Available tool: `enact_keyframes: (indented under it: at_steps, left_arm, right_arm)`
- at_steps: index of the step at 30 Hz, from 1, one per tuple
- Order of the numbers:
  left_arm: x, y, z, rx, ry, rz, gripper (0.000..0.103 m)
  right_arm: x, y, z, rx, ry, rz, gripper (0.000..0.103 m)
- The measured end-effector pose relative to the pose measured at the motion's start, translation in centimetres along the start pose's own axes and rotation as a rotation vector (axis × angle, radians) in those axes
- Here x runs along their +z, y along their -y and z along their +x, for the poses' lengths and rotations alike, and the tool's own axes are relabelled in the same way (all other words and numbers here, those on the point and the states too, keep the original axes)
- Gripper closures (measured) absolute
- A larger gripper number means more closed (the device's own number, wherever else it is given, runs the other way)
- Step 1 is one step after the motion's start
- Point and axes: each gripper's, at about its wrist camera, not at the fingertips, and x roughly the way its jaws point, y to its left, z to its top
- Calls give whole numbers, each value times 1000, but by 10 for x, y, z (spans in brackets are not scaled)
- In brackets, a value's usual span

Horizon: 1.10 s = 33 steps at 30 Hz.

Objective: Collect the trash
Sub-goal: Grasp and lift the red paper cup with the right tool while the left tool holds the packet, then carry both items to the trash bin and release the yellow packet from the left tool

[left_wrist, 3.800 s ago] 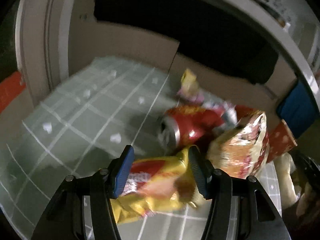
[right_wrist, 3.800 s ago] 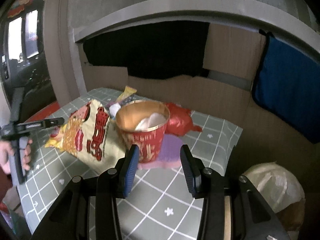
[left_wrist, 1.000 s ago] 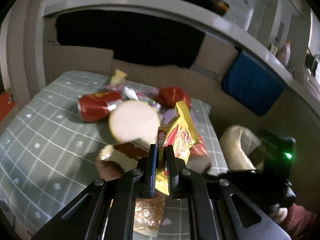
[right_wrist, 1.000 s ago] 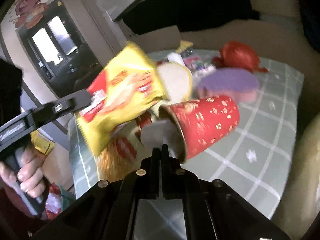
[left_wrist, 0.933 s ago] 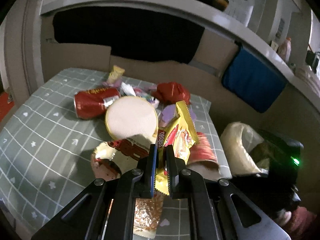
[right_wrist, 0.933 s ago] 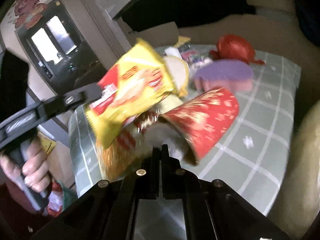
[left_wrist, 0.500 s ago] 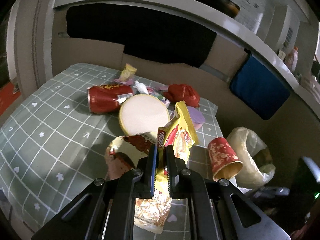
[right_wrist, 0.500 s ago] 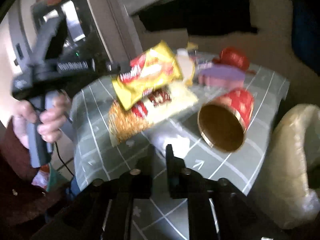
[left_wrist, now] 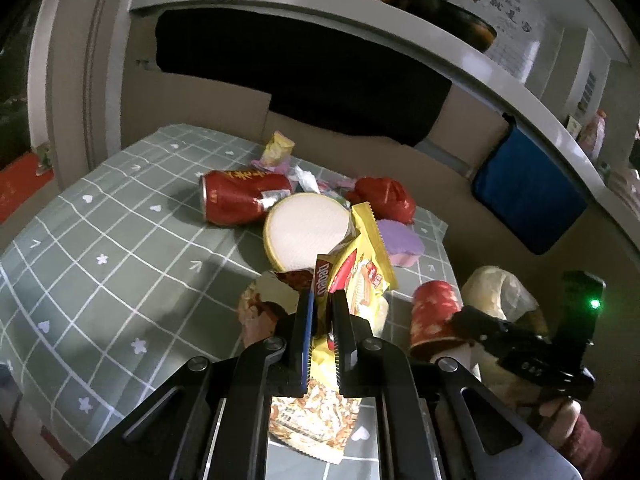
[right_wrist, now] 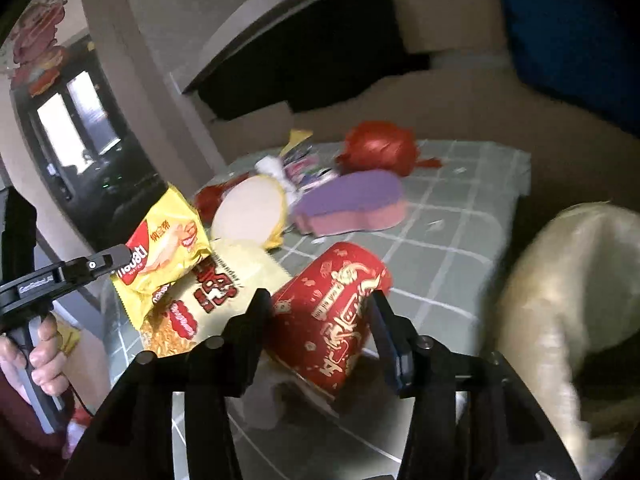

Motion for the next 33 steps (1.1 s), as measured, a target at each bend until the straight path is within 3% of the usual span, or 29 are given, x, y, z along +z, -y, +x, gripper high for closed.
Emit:
enact_keyframes:
  at_steps: [4, 10, 13, 15, 18, 24, 33]
  left_arm:
    - [-2, -2, -1, 7, 4, 0, 94]
    - [-6, -5, 2, -4, -9, -15, 94]
    - [-8, -7, 2, -9, -12, -19, 94]
    - [-8, -7, 2, -9, -8, -24, 94]
    - [-4, -5, -2, -9, 15, -25, 94]
    - [10, 12, -26, 19, 154, 15, 94]
    - [21, 33, -54, 48, 267, 65, 94]
  right_arm:
    - [5, -14, 18, -7, -37, -17, 44]
    - [10, -13, 33, 13, -183, 5, 42]
    - [9, -11, 31, 22, -198, 20, 42]
    - [11, -18, 24, -1, -168, -14, 44]
    - [19, -37, 2, -35, -32, -107, 47]
    - [43, -65, -34, -45, 169, -188, 47]
    - [52, -76, -70, -96, 262, -205, 47]
